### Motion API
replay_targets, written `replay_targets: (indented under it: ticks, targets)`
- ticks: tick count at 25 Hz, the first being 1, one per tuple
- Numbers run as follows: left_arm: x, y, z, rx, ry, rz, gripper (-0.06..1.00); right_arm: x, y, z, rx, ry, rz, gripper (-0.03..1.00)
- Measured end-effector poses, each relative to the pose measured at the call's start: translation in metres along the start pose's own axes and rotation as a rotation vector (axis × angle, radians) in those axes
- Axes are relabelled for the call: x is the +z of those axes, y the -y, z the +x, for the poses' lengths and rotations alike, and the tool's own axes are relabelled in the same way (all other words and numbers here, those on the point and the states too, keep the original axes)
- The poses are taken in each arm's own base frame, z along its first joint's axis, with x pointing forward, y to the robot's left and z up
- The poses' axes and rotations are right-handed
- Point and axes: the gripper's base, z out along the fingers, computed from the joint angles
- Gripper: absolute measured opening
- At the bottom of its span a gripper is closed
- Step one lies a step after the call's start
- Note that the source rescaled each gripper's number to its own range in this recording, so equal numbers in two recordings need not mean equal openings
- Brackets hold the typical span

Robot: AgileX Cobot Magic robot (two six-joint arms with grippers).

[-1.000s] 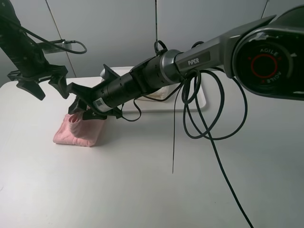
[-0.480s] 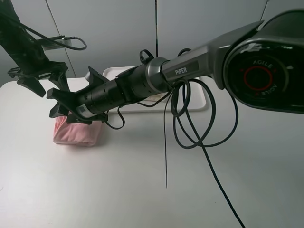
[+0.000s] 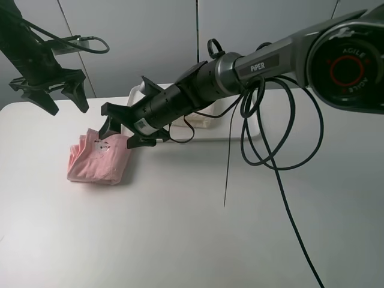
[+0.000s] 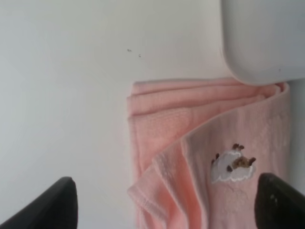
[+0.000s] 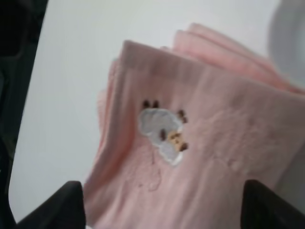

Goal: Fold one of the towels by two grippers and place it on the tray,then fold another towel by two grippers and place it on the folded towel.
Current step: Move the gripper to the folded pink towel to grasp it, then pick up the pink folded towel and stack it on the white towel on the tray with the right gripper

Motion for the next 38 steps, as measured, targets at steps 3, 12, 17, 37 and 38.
replay_targets:
  ticks: [3, 12, 17, 37, 38]
  targets:
    - [0.0, 0.0, 0.0, 0.0, 0.0, 0.0, 0.96, 0.0, 0.007, 0.003, -0.006, -0.033, 0.061, 0.74]
    - [0.0, 0.002, -0.001, 0.015, 0.014, 0.023, 0.96, 0.021, 0.024, 0.009, 0.057, -0.101, 0.059, 0.73]
    - [0.0, 0.002, -0.002, 0.021, 0.023, 0.027, 0.96, 0.029, 0.024, 0.009, 0.077, -0.105, 0.038, 0.69]
    - [0.0, 0.003, -0.002, 0.037, 0.028, 0.036, 0.96, 0.038, 0.008, 0.016, -0.064, -0.069, 0.047, 0.08]
    - [0.0, 0.003, -0.002, 0.042, 0.028, 0.035, 0.96, 0.034, 0.002, 0.014, -0.093, -0.062, 0.044, 0.08]
